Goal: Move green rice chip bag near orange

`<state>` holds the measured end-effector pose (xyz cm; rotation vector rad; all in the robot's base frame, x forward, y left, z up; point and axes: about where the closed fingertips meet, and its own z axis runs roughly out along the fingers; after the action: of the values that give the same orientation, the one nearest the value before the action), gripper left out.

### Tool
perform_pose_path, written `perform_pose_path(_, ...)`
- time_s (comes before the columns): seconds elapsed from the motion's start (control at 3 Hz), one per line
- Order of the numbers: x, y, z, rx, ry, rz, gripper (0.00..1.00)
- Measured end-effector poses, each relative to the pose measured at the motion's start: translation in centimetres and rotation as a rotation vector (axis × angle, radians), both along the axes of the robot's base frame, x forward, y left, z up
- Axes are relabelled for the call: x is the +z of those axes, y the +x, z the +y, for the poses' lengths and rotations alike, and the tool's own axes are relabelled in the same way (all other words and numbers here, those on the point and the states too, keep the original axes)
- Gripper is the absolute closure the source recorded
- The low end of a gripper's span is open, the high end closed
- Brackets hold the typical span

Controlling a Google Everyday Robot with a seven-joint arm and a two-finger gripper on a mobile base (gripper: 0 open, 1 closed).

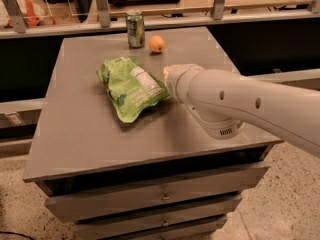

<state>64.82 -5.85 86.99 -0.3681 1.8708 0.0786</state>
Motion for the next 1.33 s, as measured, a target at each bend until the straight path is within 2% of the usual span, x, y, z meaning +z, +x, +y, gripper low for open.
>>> perform_pose_path(0.33, 0.02, -0.04, 0.06, 0.0, 0.001, 0.002, 0.82)
perform_pose_path(1.33, 0.2, -0.09, 0.25, 0.004, 0.002, -0.001, 0.12)
